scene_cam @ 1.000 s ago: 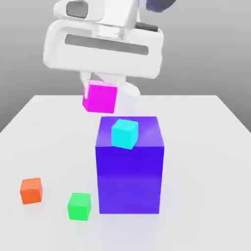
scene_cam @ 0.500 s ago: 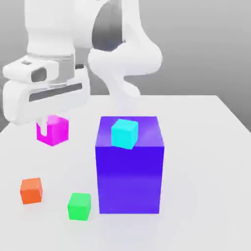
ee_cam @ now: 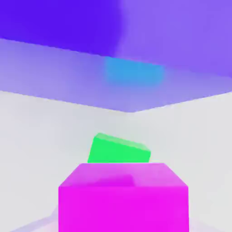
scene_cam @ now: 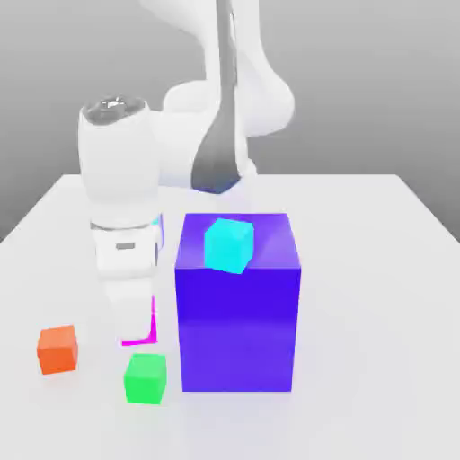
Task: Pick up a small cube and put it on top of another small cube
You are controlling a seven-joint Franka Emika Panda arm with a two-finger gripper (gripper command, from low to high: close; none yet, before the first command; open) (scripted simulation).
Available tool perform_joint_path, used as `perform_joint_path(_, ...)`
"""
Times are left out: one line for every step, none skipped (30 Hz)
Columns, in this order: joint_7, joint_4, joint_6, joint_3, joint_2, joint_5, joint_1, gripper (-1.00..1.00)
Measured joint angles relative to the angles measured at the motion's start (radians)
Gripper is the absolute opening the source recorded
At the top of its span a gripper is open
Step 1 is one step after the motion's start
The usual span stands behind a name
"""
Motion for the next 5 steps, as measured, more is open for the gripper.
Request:
perform_joint_path(-0.065, 0.005, 0.035, 0.052, 0.049, 0.087, -0.036, -1.00)
perform_joint_path(-0.107, 0.008, 0.058, 0.092, 0.081, 0.145, -0.066, 1.00)
perform_joint_path(-0.107, 0.008, 0.058, 0.092, 0.081, 0.145, -0.066, 1.00)
perform_joint_path(-0.107, 0.008, 0.058, 0.092, 0.081, 0.145, -0.066, 1.00)
perform_joint_path(-0.107, 0.008, 0.058, 0.092, 0.081, 0.145, -0.066, 1.00)
